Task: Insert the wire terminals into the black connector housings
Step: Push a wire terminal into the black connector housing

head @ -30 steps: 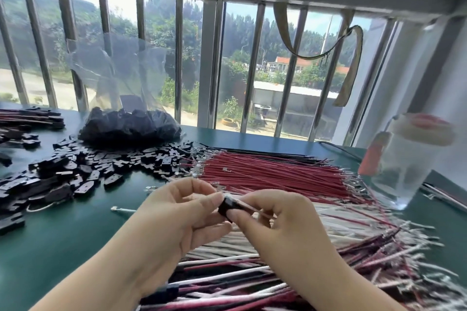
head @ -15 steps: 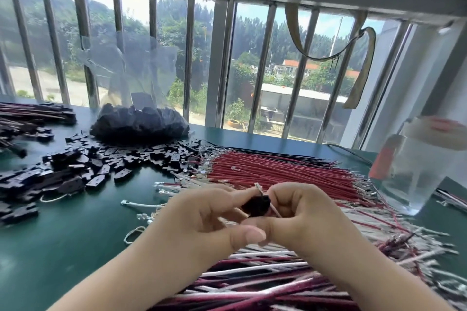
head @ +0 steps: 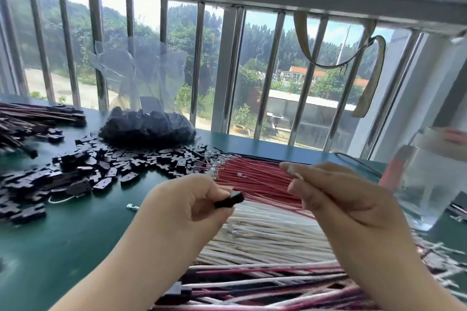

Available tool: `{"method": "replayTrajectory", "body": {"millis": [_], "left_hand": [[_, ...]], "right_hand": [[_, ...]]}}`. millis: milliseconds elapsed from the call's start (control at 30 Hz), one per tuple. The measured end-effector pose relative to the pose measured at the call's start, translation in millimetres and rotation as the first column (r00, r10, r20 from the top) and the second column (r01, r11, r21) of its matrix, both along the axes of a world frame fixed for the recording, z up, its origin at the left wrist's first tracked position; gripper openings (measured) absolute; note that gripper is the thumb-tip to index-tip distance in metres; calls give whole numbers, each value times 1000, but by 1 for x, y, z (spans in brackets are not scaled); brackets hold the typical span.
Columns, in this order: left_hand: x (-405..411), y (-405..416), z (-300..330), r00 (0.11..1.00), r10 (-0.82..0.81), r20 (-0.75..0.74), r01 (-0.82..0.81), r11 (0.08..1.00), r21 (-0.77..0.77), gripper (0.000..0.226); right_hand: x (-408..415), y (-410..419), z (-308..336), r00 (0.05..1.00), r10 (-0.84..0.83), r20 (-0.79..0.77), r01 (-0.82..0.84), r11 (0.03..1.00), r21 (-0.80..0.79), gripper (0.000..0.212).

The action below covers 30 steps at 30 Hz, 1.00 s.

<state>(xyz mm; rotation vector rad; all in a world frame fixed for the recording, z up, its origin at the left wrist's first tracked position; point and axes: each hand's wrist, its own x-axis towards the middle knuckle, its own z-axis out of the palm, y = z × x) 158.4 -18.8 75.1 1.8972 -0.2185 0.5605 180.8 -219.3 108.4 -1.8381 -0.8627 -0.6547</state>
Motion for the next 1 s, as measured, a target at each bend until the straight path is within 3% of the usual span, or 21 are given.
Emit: {"method": "replayTrajectory", "body": {"millis": [67,167,300,500,667,1000], "left_hand": [[-2,3,2,999,33,9,-33,997,66,38],[-2,7,7,1000,-11,-2,11,999,36,48],[-5,9,13,996,-84,-24,83,996,-36,45],[-7,7,13,973,-222,-59,216,972,-97,38],[-3,8,8,986,-155,-64,152,988,-40,43],[-2,11,5,969,-234,-78,224,967,-121,35]], "right_hand": [[2,0,-2,998,16,63,-8,993,-120,26],[8,3,-8,996,17,90,8,965,-264,18],[9,4,-11,998,-39,51,48,981,-187,11],[8,6,-11,994,-53,93,70,979,-192,10],[8,6,-12,992,-72,100,100,943,-317,7],[9,7,-13,988,-73,136,122,909,-398,10]]}}
